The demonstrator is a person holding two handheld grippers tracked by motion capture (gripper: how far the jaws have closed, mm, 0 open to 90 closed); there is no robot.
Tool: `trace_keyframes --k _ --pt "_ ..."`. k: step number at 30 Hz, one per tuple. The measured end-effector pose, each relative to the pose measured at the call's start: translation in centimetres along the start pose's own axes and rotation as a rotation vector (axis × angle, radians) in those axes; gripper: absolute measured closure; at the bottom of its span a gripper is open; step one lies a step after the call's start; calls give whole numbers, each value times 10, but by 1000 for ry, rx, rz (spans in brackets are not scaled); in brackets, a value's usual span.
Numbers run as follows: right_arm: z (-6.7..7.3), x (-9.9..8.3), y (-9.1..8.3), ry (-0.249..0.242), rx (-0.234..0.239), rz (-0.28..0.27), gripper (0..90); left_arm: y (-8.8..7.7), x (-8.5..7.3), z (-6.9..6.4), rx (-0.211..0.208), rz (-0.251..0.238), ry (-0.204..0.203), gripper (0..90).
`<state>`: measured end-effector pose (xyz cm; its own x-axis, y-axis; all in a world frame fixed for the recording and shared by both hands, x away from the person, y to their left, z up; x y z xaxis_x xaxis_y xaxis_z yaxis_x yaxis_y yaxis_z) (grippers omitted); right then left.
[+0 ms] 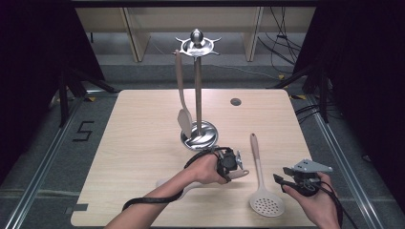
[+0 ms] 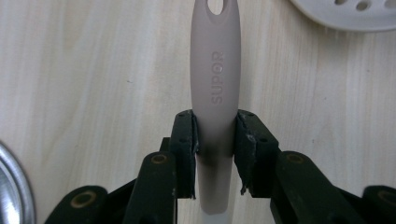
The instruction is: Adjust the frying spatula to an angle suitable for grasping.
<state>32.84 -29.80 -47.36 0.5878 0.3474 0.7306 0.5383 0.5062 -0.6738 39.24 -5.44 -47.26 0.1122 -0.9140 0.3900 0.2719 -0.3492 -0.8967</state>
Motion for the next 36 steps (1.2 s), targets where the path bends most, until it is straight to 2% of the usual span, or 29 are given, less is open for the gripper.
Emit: trace_keyframes --k 2,3,4,9,11,12,13,15,16,17,19,21,24,25,27,28,30,32,34,36 --pt "0 0 0 3 1 0 522 -7 -2 3 13 -24 -12 693" --pt "-1 0 1 -15 2 -6 523 -10 -3 4 21 -35 -19 693" --pt "0 0 0 7 4 1 523 -14 -4 6 31 -40 -22 693" --pt "0 0 0 1 -1 0 522 -31 -11 13 79 -122 -81 694" --pt "-2 0 0 -27 -12 -3 523 -37 -12 15 99 -184 -141 694" --pt "-1 0 0 -25 -12 -2 522 -42 -13 17 115 -207 -162 694" --pt "0 0 1 -6 -11 -5 522 -47 -15 20 130 -221 -161 694" --pt "1 -1 1 -3 -11 -4 523 -56 -17 25 150 -254 -189 694" --pt "1 0 1 6 -9 -1 522 -61 -18 29 167 -274 -179 694" --pt "3 0 0 23 -7 4 523 -65 -19 29 180 -294 -224 694" --pt "0 1 1 -13 -9 2 522 -74 -22 34 208 -332 -255 694" --pt "0 1 1 -12 -7 -2 522 -81 -23 36 236 -376 -299 694" --pt "2 1 1 7 3 4 522 -92 -26 41 285 -438 -349 695" --pt "2 1 1 2 -1 0 522 -96 -27 43 306 -456 -354 695" --pt "1 1 2 -12 -7 -2 522 -102 -29 45 331 -488 -396 695" --pt "1 1 2 -13 -7 -2 522 -104 -30 47 353 -505 -392 695" --pt "0 1 2 -31 -9 -4 522 -109 -32 49 368 -533 -428 696" --pt "1 1 2 -14 -6 -2 522 -114 -33 51 391 -559 -456 696" --pt "1 1 2 -13 -6 -2 523 -118 -34 51 408 -587 -505 696" --pt "1 1 2 -14 -7 -5 523 -122 -35 53 430 -611 -526 696"
Point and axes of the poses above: each handheld gripper's, and its own axes: y roughly forward along the jaws, x roughly out of its top, z roughly to its left, the point moved 3 cm from there along y, roughly forward along the jaws, and after that the axes turned 10 degrees about x, right-handed, at the moved point
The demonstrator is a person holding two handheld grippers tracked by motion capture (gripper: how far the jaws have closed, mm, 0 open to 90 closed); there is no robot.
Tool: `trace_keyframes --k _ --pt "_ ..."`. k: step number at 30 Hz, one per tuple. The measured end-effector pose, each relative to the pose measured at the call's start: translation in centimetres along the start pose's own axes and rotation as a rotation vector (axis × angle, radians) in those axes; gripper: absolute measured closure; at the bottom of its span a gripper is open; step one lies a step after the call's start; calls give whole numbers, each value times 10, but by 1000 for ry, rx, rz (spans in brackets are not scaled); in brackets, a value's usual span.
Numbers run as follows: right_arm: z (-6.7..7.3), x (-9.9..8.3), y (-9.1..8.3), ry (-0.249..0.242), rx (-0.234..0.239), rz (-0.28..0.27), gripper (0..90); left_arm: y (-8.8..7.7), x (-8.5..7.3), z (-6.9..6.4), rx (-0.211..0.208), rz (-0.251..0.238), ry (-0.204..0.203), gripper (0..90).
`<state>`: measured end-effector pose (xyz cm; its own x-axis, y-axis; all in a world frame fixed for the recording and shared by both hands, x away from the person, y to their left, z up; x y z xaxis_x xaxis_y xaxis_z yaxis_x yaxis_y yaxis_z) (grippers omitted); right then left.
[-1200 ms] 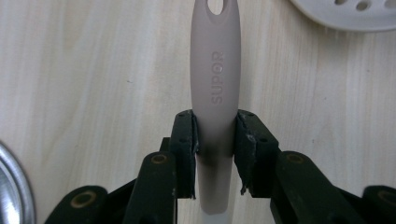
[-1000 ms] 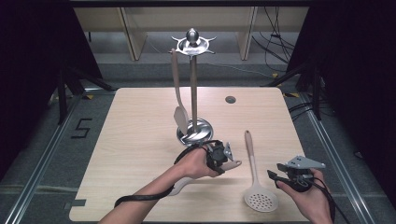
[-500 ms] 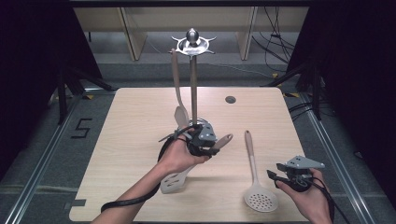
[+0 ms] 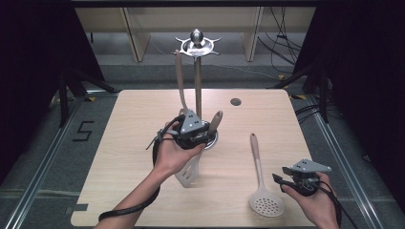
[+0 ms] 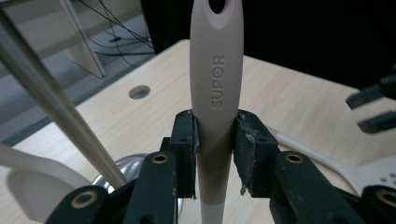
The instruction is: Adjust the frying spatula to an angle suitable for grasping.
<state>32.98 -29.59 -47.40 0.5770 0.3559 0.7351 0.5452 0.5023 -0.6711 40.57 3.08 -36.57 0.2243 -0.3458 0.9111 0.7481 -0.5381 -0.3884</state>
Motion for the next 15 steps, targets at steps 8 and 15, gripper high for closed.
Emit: trace_keyframes --k 8,15 --pt "1 0 0 6 2 5 522 -12 13 8 88 -119 -70 697" --pt "1 0 0 8 0 0 522 -21 27 10 152 -199 -131 697"
Point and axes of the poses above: each handheld gripper's, and its own axes: y roughly forward along the jaws, x roughly out of its top, z roughly to its left, the point moved 3 cm from there along y, roughly forward along the jaws, and after that the axes turned 10 degrees about x, right-handed, at the moved point
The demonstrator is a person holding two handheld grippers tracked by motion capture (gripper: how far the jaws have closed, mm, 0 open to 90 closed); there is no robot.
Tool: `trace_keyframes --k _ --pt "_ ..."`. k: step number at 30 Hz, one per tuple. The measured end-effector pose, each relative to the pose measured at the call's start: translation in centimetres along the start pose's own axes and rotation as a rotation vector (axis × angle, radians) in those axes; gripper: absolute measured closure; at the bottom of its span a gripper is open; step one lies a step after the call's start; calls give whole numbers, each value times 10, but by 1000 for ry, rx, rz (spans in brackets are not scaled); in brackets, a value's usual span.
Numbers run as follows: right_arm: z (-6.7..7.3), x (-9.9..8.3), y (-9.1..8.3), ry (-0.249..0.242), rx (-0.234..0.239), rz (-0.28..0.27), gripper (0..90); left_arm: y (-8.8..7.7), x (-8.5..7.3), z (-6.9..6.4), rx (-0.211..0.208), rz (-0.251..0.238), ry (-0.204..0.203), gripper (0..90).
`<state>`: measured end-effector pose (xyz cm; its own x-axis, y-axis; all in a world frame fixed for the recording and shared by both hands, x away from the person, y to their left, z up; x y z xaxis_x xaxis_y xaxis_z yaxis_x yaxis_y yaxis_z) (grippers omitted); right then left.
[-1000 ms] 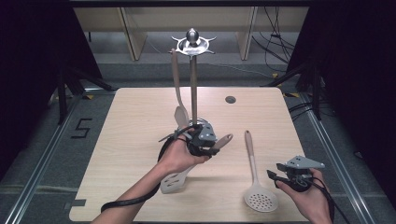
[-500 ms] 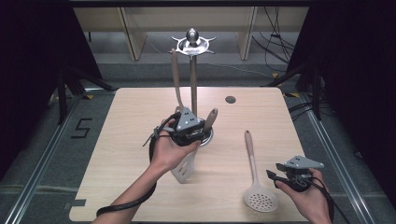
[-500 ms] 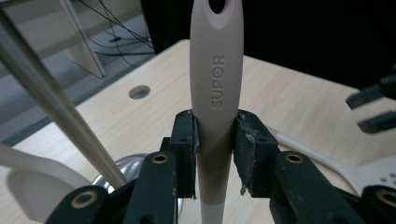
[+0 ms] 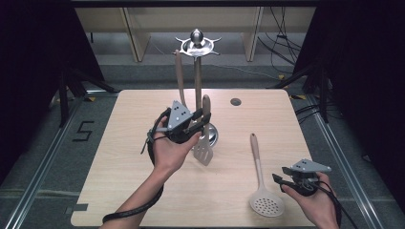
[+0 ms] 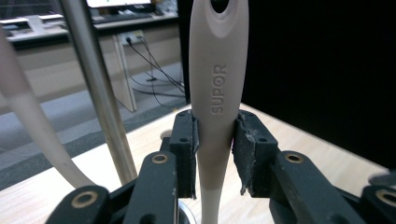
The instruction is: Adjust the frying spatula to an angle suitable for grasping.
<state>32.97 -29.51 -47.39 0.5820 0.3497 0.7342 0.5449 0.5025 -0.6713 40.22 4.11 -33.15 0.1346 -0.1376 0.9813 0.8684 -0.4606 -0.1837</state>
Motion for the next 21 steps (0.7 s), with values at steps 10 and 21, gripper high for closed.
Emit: trace_keyframes --k 10,21 --pt "0 0 0 -3 0 5 522 -7 12 -2 137 -9 -75 696" --pt "-1 -1 -1 0 2 6 523 -10 18 2 181 6 -61 696"
Point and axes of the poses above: each handheld gripper's, and its own axes: y roughly forward along the jaws, x roughly out of its top, z roughly to its left, the point moved 3 cm from there along y, roughly forward along the jaws, and after that the axes turned 10 degrees about x, right-handed, at the moved point
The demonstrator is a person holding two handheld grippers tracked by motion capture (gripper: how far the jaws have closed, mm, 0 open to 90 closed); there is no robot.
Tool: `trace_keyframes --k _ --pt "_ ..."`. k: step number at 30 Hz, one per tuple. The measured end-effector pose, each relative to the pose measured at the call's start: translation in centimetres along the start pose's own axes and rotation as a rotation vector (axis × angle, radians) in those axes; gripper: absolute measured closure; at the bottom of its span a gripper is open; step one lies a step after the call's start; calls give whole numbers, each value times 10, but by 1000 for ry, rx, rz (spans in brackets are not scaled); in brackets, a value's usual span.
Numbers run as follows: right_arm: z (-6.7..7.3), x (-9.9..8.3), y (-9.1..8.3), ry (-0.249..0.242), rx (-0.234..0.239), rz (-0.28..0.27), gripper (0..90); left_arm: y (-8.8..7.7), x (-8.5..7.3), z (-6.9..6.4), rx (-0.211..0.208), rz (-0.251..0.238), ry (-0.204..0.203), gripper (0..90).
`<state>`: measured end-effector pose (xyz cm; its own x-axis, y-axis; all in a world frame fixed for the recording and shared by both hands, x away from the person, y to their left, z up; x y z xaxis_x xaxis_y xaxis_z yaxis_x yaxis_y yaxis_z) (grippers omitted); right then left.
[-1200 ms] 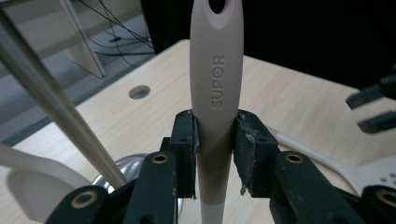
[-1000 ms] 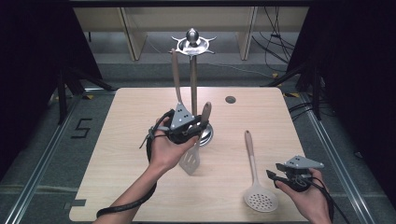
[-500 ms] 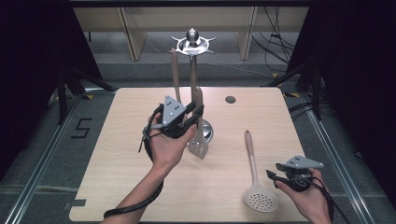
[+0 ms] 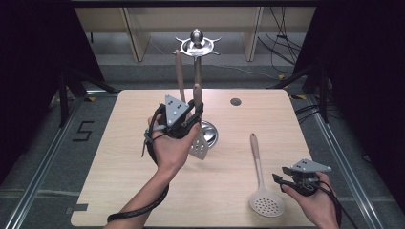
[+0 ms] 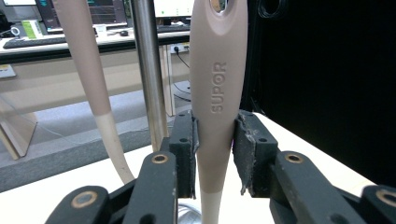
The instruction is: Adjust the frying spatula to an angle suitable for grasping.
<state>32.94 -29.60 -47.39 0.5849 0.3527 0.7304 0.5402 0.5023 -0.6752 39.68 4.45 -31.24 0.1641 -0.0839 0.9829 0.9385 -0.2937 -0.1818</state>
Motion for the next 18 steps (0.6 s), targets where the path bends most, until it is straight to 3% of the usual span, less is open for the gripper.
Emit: trace_keyframes --k 1,3,4,5,6,7,10,12,14,15,18 --pt "-2 -1 0 -23 -4 -6 523 0 0 -1 -4 5 -16 696" --pt "2 -2 -1 37 6 8 523 -1 3 1 7 -4 3 696" --pt "0 -2 1 21 1 -15 522 -2 3 0 3 0 -15 696" --pt "0 -2 0 34 2 -1 522 -2 4 0 6 1 -15 696" --pt "-5 -3 1 -32 -4 -6 523 -2 6 2 13 -9 4 696" --pt "-3 -3 2 1 4 -21 523 -2 8 2 15 -13 2 696" --pt "-5 -4 0 -3 -7 -17 522 -3 11 2 19 -19 3 696" --pt "-3 -4 0 39 -3 -19 522 -4 13 1 19 -21 4 696" --pt "-1 -4 0 51 8 -10 522 -5 13 1 17 -18 4 696" --pt "-4 -4 -2 12 0 -9 522 -5 13 1 16 -16 3 696" --pt "-4 -2 0 -15 -5 -25 522 -6 14 2 19 -14 6 696"
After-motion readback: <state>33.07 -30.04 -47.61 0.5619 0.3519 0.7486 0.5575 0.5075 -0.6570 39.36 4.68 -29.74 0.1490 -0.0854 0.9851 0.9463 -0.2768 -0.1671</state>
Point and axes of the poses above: each handheld gripper's, and its own axes: y roughly forward along the jaws, x roughly out of its top, z roughly to its left, the point moved 3 cm from there along y, roughly forward along the jaws, and after that the axes turned 10 degrees about x, right-handed, at the moved point
